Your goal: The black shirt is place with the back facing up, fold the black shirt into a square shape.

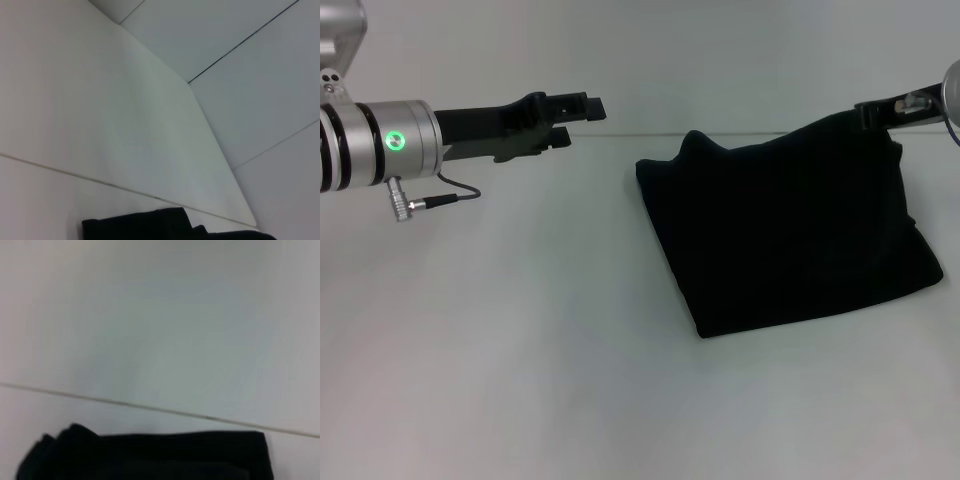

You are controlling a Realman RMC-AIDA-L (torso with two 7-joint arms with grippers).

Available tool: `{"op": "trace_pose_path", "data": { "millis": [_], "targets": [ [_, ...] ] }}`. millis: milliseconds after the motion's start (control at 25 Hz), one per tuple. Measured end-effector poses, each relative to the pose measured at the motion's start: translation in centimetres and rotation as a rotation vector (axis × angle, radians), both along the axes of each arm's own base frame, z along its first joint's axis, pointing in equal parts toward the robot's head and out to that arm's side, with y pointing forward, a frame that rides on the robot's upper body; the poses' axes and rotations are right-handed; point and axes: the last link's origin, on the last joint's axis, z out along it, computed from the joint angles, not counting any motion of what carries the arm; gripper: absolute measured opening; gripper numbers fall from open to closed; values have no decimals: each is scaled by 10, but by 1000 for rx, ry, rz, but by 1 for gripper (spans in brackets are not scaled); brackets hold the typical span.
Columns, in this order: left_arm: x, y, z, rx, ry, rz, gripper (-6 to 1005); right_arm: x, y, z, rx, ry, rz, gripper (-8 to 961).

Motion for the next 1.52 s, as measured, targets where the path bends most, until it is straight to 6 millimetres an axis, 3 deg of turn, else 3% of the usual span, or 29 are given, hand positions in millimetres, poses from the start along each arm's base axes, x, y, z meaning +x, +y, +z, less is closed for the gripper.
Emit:
{"op": "trace_pose_path", "data": {
  "millis": [440,760,1080,1320,1520],
  "targets": [
    [-1,1,4,16,-13,6,753,8,-1,-1,10,-29,-35,63],
    [-4,1,5,27,-15,18,752,35,-3,-26,14,-38,-80,69],
    [-4,2,4,26,-16,18,752,55,-5,-21,33,-39,-130,76],
    [-5,2,4,28,-16,23,752,62,-2,-23,56,-48,-140,247],
    [-6,0,4,23,-20,21,753,58,-5,7,77,51,-180,329]
  ]
}}
